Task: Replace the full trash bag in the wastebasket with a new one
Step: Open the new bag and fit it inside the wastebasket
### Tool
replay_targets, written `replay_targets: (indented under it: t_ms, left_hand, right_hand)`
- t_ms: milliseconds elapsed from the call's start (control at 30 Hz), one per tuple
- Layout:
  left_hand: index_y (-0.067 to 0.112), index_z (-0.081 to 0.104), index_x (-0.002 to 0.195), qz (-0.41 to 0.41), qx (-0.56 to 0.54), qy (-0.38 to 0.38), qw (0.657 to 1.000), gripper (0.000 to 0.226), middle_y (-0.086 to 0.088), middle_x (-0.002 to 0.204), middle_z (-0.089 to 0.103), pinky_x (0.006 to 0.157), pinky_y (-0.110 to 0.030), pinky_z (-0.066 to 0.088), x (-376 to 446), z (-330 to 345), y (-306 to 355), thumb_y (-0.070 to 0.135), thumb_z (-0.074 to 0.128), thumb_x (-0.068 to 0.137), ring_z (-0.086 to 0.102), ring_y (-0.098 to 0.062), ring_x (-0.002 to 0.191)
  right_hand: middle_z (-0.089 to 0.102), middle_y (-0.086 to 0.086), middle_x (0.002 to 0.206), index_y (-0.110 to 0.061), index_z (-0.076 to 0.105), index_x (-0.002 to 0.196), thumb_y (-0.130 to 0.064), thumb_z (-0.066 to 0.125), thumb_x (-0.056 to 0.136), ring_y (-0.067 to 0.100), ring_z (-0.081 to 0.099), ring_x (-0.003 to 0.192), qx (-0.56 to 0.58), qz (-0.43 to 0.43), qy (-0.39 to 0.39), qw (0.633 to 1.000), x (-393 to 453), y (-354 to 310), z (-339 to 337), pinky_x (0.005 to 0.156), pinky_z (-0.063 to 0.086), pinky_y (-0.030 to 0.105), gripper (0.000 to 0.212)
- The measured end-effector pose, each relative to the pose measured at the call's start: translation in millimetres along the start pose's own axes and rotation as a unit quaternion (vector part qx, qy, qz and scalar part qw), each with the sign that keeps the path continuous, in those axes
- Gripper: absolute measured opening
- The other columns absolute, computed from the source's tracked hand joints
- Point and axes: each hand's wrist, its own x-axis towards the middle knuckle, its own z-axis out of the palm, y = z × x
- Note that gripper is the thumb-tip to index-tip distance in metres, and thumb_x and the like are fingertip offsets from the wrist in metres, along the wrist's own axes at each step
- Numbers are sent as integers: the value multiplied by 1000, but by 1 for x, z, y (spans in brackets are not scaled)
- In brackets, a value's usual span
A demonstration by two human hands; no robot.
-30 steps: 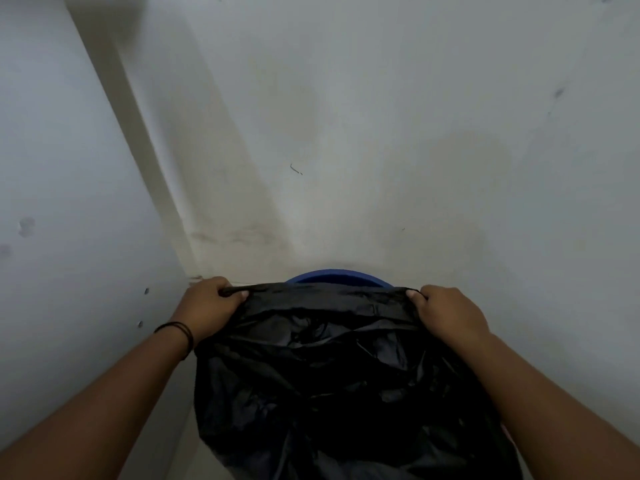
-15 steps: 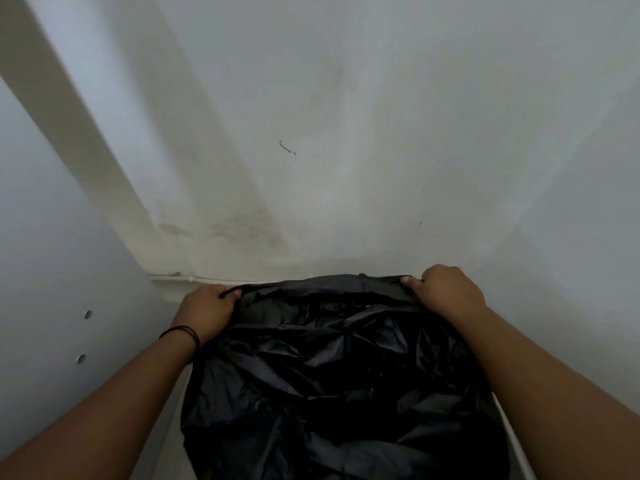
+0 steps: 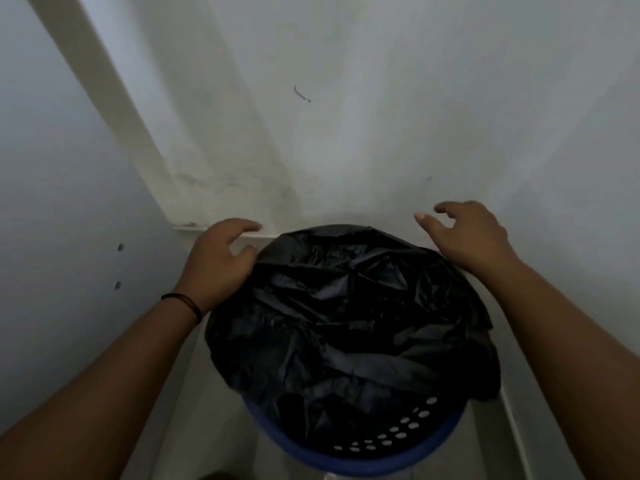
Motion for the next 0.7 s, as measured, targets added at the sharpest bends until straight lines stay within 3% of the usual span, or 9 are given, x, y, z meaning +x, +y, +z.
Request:
replay_targets:
  t_ms: [67,100,167,233,300,367,433,533,700]
  left_hand:
    - [12,68,109,104,-27,-84,991,42,3,112,60,96,-7,32,-24,-9,26,10,48,72,49,-5,110]
    - [17,66,114,113,-23,-153,981,51,7,118,54,100,-8,28,-35,-14,36,13,46,68,44,-3,116]
    - [32,57,125,123,61,-272,952,58,17,125,42,112,-23,17,-51,-21,46,22,44,69,29,1,128]
    - [40,52,128,139,174,-331,917,50,21,125,48,114,-39,15,-63,-27,52,25,49,80,35,-4,128]
    - [39,58,122,180,209,-306,911,41,15,114,63,104,-34,32,-75,-36,58,22,55,84,52,-10,111]
    - [28,68,108,222,193,-242,925,29,6,100,68,84,-25,42,-90,-45,62,18,59,82,60,-15,95]
    - [19,70,93,259,189,-186,929,19,1,88,68,72,-25,44,-106,-54,66,13,59,79,61,-18,84]
    - [16,67,77,306,205,-128,921,11,0,73,65,62,-27,44,-140,-60,65,12,58,73,60,-20,68]
    - [20,67,76,298,276,-52,912,21,3,72,61,69,-26,33,-199,-45,42,26,47,79,59,-19,67]
  right_hand:
    - [66,7,106,-17,70,101,-46,49,90,25,59,102,55,-95,47,993,-34,-19,-17,90,43,35,38]
    - [70,6,97,-14,71,91,-40,50,90,23,62,93,90,-130,27,987,-54,-27,-25,82,44,29,33]
    - [72,-1,84,-18,70,84,-40,53,85,13,64,81,139,-176,-58,973,-100,-41,-37,74,48,28,29]
    - [71,-12,88,-30,72,88,-46,56,81,1,63,85,146,-223,-118,957,-140,-45,-43,81,50,28,23]
    - [66,-15,106,-31,68,111,-54,56,79,3,57,104,73,-253,-135,955,-168,-42,-39,97,42,34,41]
    - [60,-14,115,-31,60,123,-59,55,81,6,50,114,-8,-256,-107,961,-188,-32,-34,102,33,36,51]
    - [63,-10,106,-27,66,112,-47,59,85,11,54,107,-35,-257,-49,965,-206,-25,-31,94,35,35,34]
    - [64,-3,79,-19,70,83,-22,72,79,21,63,80,-34,-291,71,954,-230,-16,-29,76,42,36,5]
    - [56,1,77,-17,60,73,-19,65,79,22,55,72,-86,-301,131,941,-269,7,-5,71,35,32,8]
